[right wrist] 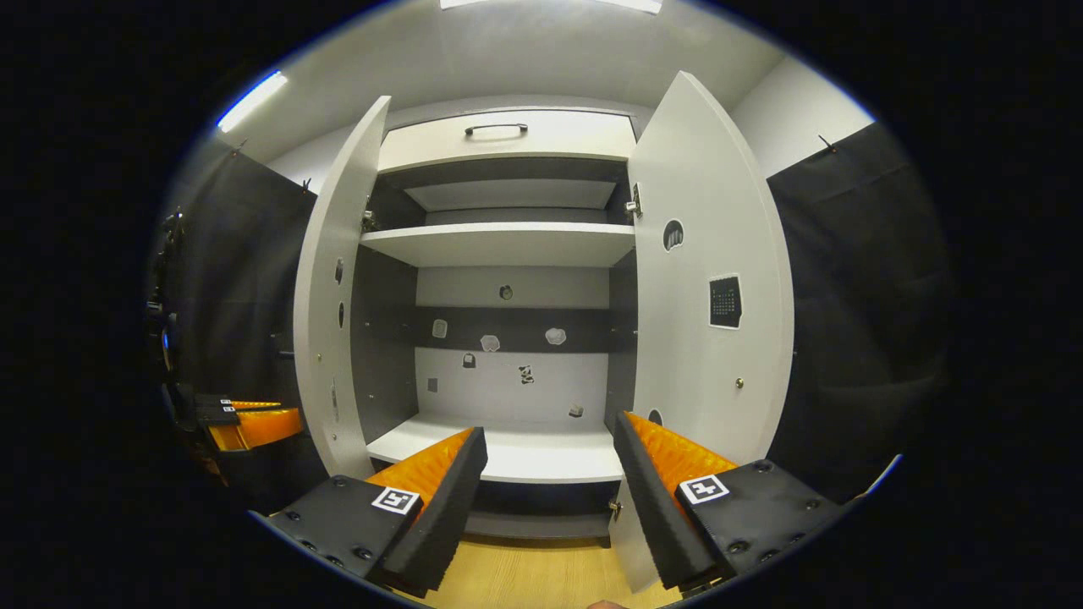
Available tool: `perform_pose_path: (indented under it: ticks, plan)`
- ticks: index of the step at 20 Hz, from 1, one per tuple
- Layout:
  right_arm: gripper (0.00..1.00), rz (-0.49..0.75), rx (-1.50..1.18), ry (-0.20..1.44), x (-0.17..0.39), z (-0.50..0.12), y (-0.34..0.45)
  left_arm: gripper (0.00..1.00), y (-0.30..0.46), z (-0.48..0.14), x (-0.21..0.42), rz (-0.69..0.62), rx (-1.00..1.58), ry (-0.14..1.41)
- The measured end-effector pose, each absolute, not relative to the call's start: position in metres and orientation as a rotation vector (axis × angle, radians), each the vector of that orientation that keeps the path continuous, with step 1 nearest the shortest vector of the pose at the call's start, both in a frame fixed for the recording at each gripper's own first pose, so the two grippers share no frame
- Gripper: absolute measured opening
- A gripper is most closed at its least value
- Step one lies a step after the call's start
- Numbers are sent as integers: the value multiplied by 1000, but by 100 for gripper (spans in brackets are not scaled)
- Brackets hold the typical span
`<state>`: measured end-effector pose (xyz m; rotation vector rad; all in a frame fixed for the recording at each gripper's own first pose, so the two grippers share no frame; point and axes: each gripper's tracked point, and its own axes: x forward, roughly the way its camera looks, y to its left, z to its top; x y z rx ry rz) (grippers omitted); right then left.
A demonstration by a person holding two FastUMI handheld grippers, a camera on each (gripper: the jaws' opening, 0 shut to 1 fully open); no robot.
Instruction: Open the right door of the double-door shoe cabinet with the right hand, and open the left door with the left hand.
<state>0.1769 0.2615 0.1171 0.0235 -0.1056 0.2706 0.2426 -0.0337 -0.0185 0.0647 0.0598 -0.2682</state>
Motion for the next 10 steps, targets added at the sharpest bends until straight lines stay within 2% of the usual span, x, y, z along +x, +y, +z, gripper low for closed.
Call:
perform_pose_path:
  ticks: [1,2,3,5,6,7,8,10]
  plan:
    - [89,279,26,-103,178,116,264,8,-33,-19,242,-256,55,60]
    - [89,288,28,-102,178,116,267,7,-34,-18,242,-250,50,59]
    - [96,293,30,-100,179,116,269,6,-34,-18,242,-249,48,59]
    - [96,298,33,-99,180,115,272,6,-32,-19,241,-242,52,60]
    - [89,300,34,-99,180,114,273,6,-31,-18,241,-233,54,59]
    - [89,301,34,-98,180,114,273,6,-29,-18,241,-224,56,56]
    - [96,302,32,-96,180,113,274,6,-28,-17,242,-212,52,55]
    - [96,305,28,-93,181,112,274,4,-27,-16,243,-188,31,40]
